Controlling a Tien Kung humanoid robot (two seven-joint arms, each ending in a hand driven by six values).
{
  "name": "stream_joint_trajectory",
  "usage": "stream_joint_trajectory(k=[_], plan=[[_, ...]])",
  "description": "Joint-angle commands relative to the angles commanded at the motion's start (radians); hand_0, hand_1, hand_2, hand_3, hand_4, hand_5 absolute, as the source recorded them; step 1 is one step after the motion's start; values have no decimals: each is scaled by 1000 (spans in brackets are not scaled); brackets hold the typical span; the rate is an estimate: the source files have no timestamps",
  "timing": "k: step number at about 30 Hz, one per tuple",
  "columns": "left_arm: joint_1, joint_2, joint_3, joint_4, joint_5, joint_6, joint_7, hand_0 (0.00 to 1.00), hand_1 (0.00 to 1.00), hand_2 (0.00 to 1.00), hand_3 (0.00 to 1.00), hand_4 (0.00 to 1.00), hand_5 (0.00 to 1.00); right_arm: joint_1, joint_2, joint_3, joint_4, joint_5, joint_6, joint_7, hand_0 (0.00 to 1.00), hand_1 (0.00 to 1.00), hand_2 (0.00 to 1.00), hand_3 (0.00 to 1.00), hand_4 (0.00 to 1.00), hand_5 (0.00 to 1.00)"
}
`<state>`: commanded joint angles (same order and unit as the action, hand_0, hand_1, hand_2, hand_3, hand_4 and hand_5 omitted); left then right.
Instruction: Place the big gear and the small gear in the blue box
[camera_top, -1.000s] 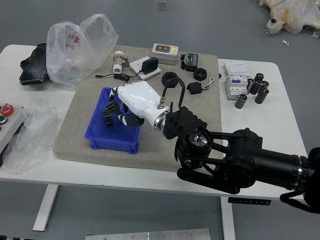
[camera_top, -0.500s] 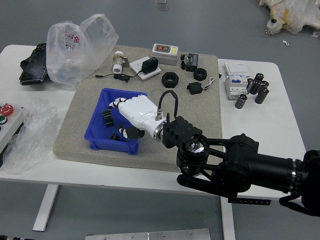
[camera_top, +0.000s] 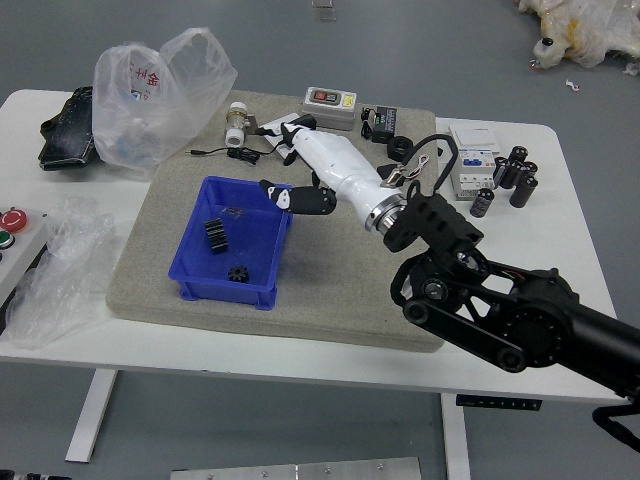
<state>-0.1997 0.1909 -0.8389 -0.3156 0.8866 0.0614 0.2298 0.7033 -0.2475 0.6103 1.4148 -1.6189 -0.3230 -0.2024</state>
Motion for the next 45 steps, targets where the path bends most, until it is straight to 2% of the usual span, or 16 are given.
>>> stream_joint_trajectory(k=[1, 2, 7, 8, 13, 14, 19, 20, 25, 26, 35, 37, 38, 43, 44, 45], plan=[[-1, 1, 1, 0, -1, 0, 0, 583, 535, 537, 645, 668, 176, -23, -10, 30, 3, 31, 1, 28, 335, 601, 758, 733, 633, 274], [-1, 2, 2, 0, -2, 0, -1, 583, 535, 537, 645, 668, 174, -46, -19, 63, 6, 66, 2, 59, 443, 644, 725, 709, 639, 285], [-3, 5, 4, 1, -1, -1, -2, 583, 535, 537, 645, 668, 174, -160, -49, 206, 24, 222, 28, 195, 443, 644, 725, 709, 639, 285], [-4, 5, 6, 2, -3, -1, -3, 583, 534, 537, 645, 666, 173, -186, -56, 236, 29, 256, 36, 223, 511, 656, 709, 683, 644, 297], [-13, 7, 15, 3, -6, -2, -9, 583, 534, 537, 645, 666, 173, -312, -89, 363, 44, 399, 75, 336, 511, 656, 709, 683, 644, 297], [-15, 8, 15, 3, -6, -2, -10, 584, 535, 536, 645, 666, 173, -334, -94, 383, 46, 424, 83, 354, 616, 681, 712, 681, 670, 319], [-20, 19, 24, 5, -1, -7, -14, 584, 535, 536, 645, 666, 173, -446, -111, 485, 50, 561, 126, 434, 616, 681, 712, 681, 670, 319], [-21, 20, 28, 6, -2, -8, -17, 584, 535, 536, 644, 664, 173, -459, -111, 500, 51, 583, 132, 444, 695, 703, 717, 681, 686, 347], [-29, 25, 96, 12, -50, -10, -56, 584, 535, 536, 644, 664, 173, -500, -113, 572, 50, 689, 153, 485, 695, 703, 717, 681, 686, 347], [-30, 26, 114, 13, -65, -9, -67, 583, 536, 537, 645, 664, 171, -504, -113, 581, 48, 704, 155, 489, 767, 720, 730, 678, 727, 452], [-36, 30, 285, 16, -200, -3, -156, 583, 523, 534, 644, 664, 170, -539, -106, 663, 21, 749, 161, 500, 743, 712, 728, 681, 747, 490], [-37, 30, 300, 16, -207, -4, -162, 583, 523, 534, 644, 664, 170, -545, -107, 674, 19, 750, 161, 498, 743, 712, 728, 681, 747, 490], [-38, 29, 304, 16, -208, -4, -163, 583, 465, 519, 644, 660, 168, -547, -107, 679, 19, 749, 160, 497, 690, 682, 716, 680, 749, 487], [-38, 29, 311, 16, -206, -5, -165, 583, 465, 519, 644, 660, 168, -556, -103, 702, 16, 746, 160, 494, 690, 682, 716, 680, 749, 487], [-38, 30, 311, 17, -206, -5, -165, 582, 402, 491, 641, 657, 171, -557, -102, 705, 16, 745, 160, 493, 675, 671, 710, 676, 748, 489], [-37, 30, 311, 17, -206, -4, -165, 582, 402, 491, 641, 657, 171, -558, -101, 708, 17, 744, 160, 493, 675, 671, 710, 676, 748, 489]])
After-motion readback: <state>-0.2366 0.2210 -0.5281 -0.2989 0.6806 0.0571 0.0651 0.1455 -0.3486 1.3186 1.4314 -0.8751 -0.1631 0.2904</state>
